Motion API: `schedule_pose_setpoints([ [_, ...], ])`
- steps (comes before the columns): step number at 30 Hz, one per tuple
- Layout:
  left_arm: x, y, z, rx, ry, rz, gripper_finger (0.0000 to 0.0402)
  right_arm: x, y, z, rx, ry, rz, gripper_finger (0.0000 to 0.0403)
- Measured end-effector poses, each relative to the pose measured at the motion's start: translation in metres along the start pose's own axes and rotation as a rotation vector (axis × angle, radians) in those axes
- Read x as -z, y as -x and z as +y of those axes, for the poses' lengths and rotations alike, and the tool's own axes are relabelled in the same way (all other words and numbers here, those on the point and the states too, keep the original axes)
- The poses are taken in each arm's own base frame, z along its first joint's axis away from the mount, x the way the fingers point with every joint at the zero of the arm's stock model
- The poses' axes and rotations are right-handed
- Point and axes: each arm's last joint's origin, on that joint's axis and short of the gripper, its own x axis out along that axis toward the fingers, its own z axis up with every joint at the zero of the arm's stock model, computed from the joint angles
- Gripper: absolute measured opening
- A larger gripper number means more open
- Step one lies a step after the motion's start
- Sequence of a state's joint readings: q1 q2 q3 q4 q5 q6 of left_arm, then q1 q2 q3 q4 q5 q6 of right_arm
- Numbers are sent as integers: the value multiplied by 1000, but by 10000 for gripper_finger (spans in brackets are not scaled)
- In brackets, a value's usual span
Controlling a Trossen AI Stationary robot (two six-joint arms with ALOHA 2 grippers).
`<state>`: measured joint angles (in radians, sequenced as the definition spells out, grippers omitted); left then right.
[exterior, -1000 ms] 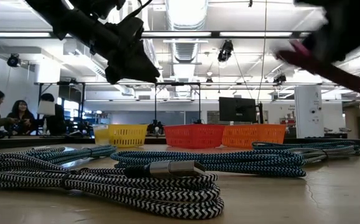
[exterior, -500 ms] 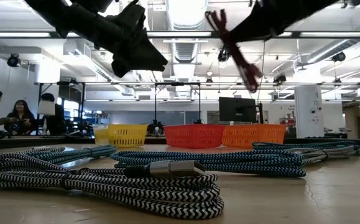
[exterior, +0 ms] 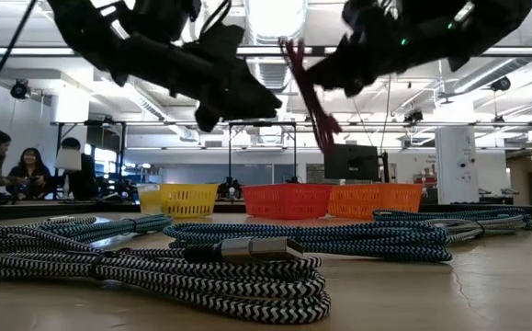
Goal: Pick & Place USB Port
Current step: Put the black violet USB cable into the yellow bin
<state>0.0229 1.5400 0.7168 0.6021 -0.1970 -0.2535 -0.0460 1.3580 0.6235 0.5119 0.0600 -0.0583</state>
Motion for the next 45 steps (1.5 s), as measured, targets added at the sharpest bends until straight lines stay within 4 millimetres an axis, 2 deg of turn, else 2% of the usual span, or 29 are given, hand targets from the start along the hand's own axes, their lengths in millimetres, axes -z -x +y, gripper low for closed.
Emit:
schedule_pose_setpoints([
  [4,6,-14,-1,13,-19,-62,117,11,-14,0,1,-5,54,23],
  [12,22,-27,0,-15,16,-16,117,18,-32,0,53,24,103,22],
  [25,12,-23,-2,4,26,-53,117,14,-30,-1,91,32,93,22],
  [38,10,-24,-4,-5,19,-67,117,12,-29,1,30,-79,74,22],
  [45,7,-22,-10,19,-1,-101,117,-4,-33,0,24,-137,17,23],
])
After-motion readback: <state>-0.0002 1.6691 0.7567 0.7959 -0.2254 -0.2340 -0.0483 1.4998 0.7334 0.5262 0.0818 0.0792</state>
